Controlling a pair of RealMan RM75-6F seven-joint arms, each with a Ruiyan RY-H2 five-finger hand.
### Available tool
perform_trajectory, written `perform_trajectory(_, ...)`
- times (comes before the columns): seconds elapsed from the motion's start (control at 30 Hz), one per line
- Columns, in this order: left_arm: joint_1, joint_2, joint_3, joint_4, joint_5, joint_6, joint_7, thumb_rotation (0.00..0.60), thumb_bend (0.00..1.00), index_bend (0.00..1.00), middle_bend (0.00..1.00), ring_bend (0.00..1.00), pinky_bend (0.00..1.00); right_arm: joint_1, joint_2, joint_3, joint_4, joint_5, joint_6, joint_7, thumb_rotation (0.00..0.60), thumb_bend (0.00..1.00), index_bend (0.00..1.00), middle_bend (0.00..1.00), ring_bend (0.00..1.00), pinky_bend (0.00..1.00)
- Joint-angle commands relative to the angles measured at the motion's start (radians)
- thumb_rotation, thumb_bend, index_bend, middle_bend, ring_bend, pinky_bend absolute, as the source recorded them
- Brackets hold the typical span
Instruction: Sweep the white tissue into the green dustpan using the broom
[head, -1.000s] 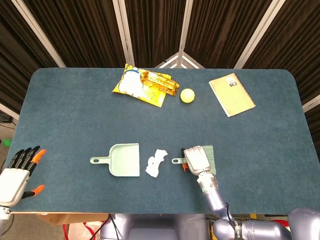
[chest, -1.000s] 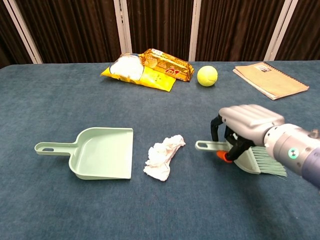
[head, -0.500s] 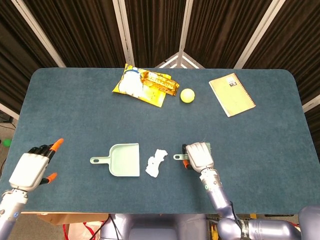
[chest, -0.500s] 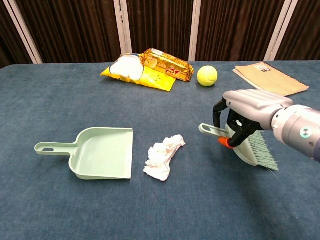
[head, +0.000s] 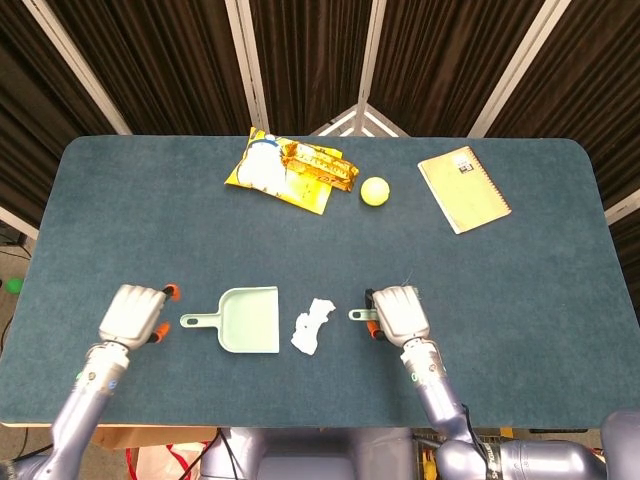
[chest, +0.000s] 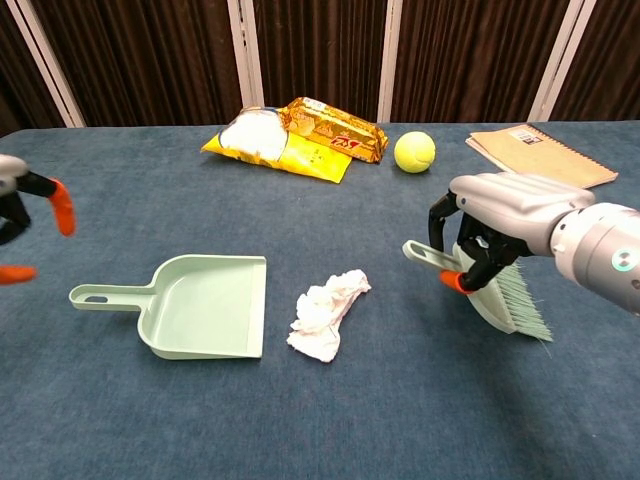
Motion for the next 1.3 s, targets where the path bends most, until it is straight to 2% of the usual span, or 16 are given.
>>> perform_trajectory(0.03,-0.052,-0.082,-0.008,0.021,-0.08,-0.005,0.069,0.6,0.38,0.44,0.9,0.92,0.99,0.004,-0.002,0.002,0.008,0.006,-0.003,0.002,0.6,0.39,0.75,0.88,0.91,0.81)
perform_trajectory(0.17,-0.08,-0.129,-0.004,0.018,-0.146,0.015,0.125,0.6,0.39,0.43,0.95,0.96,1.0,0.005,-0.002,-0.002,0.009,0.006,0.001,0.006,0.6,0.39,0.75,0.88,0.91,0.81)
perform_trajectory(0.4,-0.122,-0.161,-0.002,-0.005,-0.276,0.07,0.208,0.6,0.41,0.41,0.97,0.97,1.0,0.007,-0.003,-0.007,0.015,0.004,0.003,0.017,0.6,0.39,0.75,0.88,0.91,0.82)
perform_trajectory(0.77,-0.156,-0.19,0.021,0.016,-0.334,0.104,0.21,0.6,0.42,0.41,0.97,0.98,1.0,-0.002,0.009,-0.026,-0.005,-0.007,0.019,0.021,0.6,0.39,0.75,0.88,0.91,0.81)
perform_trajectory(0.93,-0.166,-0.212,0.039,0.04,-0.349,0.122,0.213,0.6,0.43,0.42,0.97,0.98,1.0,0.003,0.013,-0.019,0.002,0.001,0.012,0.027,0.6,0.39,0.75,0.88,0.91,0.82)
perform_trajectory(1.07,-0.173,-0.222,0.046,0.055,-0.356,0.132,0.21,0.6,0.47,0.47,0.98,0.98,1.0,0.003,0.016,-0.021,0.003,0.001,0.009,0.031,0.6,0.39,0.75,0.88,0.91,0.81)
perform_trajectory(1.2,-0.181,-0.226,0.054,0.062,-0.333,0.144,0.203,0.6,0.59,0.59,0.99,0.99,1.0,0.004,0.019,-0.025,0.002,0.0,0.009,0.032,0.6,0.39,0.75,0.88,0.91,0.81)
perform_trajectory(1.3,-0.186,-0.227,0.057,0.065,-0.314,0.15,0.197,0.6,0.63,0.65,1.0,1.0,1.0,0.004,0.021,-0.025,-0.001,0.001,0.01,0.031,0.6,0.39,0.75,0.88,0.91,0.81)
